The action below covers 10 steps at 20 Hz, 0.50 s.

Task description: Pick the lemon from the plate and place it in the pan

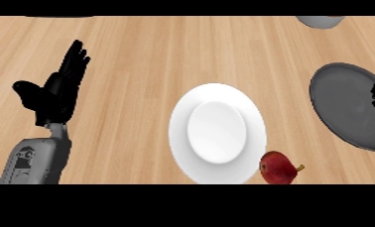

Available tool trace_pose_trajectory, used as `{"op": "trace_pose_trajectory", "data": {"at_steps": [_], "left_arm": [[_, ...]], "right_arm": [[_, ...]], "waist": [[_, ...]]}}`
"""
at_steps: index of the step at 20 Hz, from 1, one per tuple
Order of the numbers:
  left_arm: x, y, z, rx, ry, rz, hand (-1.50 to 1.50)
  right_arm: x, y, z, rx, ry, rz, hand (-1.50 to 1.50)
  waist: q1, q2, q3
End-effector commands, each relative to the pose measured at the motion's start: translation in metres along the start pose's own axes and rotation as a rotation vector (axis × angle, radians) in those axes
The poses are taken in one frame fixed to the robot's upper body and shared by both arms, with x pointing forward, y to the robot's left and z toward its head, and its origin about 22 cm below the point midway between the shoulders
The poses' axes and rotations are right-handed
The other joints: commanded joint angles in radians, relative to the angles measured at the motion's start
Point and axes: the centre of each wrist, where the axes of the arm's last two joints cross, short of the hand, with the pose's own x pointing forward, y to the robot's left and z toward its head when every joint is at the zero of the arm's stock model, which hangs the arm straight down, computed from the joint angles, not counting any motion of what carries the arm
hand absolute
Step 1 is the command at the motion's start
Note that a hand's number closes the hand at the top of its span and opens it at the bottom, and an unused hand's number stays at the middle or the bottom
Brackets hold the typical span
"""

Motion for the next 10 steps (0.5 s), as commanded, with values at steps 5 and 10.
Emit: {"op": "trace_pose_trajectory", "data": {"at_steps": [5,10], "left_arm": [[-0.003,-0.006,-0.004,-0.002,-0.003,-0.002,0.00],[0.010,0.005,-0.005,-0.026,-0.013,-0.002,0.00]], "right_arm": [[-0.066,0.031,-0.045,-0.026,0.057,0.074,1.50],[-0.092,0.064,-0.044,-0.031,0.084,0.074,1.50]], "waist": [[0.021,0.005,0.001],[0.038,0.010,0.003]]}}
